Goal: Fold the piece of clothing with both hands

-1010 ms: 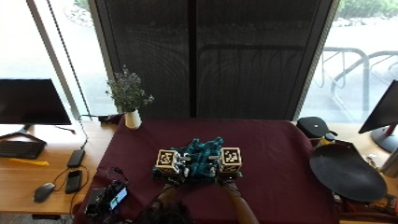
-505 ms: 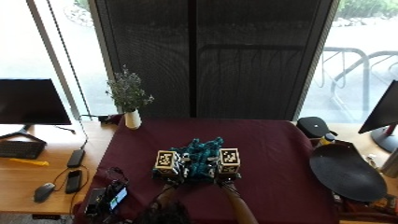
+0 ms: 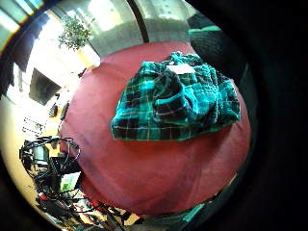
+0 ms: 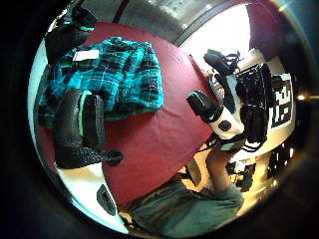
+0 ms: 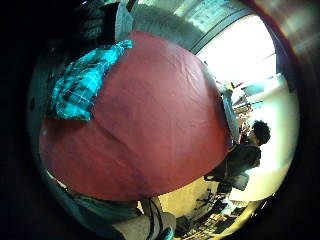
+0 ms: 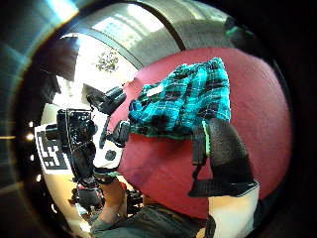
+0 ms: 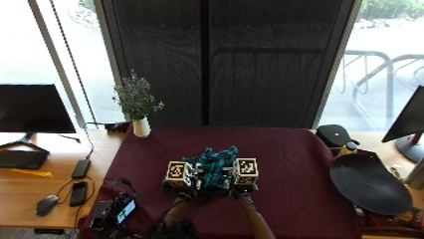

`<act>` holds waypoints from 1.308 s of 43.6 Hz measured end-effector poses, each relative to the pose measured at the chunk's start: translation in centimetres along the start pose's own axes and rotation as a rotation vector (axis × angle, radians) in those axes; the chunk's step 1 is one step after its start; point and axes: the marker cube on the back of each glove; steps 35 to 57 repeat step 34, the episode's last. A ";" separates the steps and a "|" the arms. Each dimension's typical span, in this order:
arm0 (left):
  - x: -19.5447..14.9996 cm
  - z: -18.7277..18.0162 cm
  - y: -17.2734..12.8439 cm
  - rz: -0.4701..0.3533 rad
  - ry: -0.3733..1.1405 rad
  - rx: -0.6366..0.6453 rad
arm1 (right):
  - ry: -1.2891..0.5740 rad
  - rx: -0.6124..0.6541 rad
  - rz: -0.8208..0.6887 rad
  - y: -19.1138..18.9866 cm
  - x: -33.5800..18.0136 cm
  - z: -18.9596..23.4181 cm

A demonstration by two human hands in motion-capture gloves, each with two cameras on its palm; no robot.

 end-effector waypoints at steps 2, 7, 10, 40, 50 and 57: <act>-0.1 0.2 -0.1 -0.003 0.004 0.004 | -0.054 -0.077 -0.002 1.0 -0.6 0.6; -0.4 0.3 -0.1 -0.015 0.005 0.002 | -0.065 -0.111 0.008 1.5 -0.7 0.5; -0.7 0.6 -0.3 -0.015 0.008 0.006 | -0.070 -0.113 0.006 1.5 -0.8 0.5; -0.5 1.4 0.4 -0.024 0.018 -0.036 | -0.108 -0.085 -0.021 1.8 -2.3 0.4; -0.5 1.4 0.4 -0.024 0.018 -0.036 | -0.108 -0.085 -0.021 1.8 -2.3 0.4; -0.5 1.4 0.4 -0.024 0.018 -0.036 | -0.108 -0.085 -0.021 1.8 -2.3 0.4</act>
